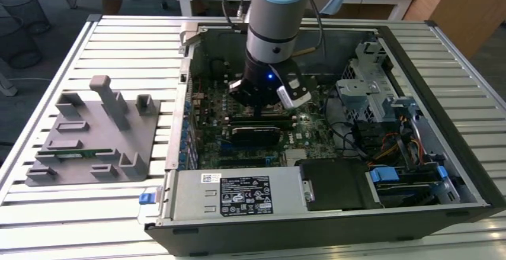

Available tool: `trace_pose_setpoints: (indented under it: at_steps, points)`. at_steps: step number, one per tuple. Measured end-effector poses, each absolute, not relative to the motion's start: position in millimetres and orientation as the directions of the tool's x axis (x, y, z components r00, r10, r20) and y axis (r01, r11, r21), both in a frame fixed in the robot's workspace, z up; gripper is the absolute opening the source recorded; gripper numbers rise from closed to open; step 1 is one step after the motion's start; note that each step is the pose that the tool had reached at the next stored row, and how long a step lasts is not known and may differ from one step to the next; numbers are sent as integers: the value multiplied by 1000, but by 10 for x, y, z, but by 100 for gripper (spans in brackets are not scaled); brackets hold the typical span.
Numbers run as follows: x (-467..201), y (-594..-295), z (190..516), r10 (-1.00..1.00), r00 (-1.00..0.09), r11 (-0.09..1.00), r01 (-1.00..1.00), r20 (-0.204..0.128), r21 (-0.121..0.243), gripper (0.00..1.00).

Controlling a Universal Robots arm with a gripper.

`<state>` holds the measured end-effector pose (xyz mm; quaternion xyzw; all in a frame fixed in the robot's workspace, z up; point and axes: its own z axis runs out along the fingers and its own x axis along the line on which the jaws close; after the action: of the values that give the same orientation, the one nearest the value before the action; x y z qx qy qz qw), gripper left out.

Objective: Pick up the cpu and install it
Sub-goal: 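Install the second cpu locking lever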

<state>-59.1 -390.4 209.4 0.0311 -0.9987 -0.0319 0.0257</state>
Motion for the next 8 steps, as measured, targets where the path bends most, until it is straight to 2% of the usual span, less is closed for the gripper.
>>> trace_pose_setpoints:
  at_steps: [8]
  points:
    - [-680,-3946,2054,-67,-997,995,-63,48,80,11]
